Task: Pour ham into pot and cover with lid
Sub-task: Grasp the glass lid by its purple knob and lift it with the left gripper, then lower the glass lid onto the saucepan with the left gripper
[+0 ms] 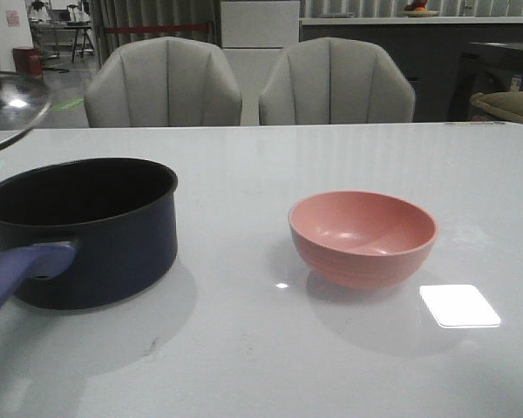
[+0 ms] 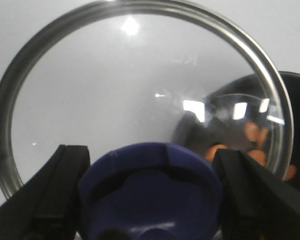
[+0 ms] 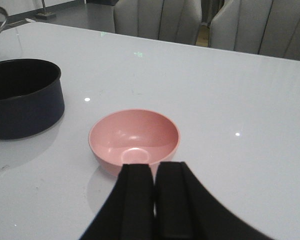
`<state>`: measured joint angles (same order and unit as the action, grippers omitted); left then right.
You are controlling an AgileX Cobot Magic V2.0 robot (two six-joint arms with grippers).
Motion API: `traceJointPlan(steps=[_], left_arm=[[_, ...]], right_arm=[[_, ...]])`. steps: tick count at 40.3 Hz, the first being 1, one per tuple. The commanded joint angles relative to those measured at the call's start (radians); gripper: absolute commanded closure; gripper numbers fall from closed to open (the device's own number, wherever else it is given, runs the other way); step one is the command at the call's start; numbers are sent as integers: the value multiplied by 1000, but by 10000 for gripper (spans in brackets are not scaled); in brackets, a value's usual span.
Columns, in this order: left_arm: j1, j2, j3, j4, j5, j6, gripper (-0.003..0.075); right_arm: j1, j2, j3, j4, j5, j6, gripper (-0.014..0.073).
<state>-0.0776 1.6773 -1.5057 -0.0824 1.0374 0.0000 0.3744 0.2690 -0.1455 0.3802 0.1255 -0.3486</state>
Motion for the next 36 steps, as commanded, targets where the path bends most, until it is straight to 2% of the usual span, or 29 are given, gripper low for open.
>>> traceJointPlan(steps=[1, 5, 10, 19, 36], left_arm=[[-96, -41, -48, -20, -38, 0, 504], [-179, -19, -48, -20, -38, 66, 504], [-240, 19, -48, -20, -34, 66, 503], [-260, 69, -69, -18, -2, 66, 493], [-260, 159, -145, -20, 115, 66, 294]], right_arm=[[1, 7, -27, 6, -77, -5, 432], [1, 7, -27, 6, -77, -5, 432], [1, 7, -27, 6, -77, -5, 432], [1, 7, -27, 6, -77, -5, 432], [1, 7, -27, 6, -77, -5, 432]])
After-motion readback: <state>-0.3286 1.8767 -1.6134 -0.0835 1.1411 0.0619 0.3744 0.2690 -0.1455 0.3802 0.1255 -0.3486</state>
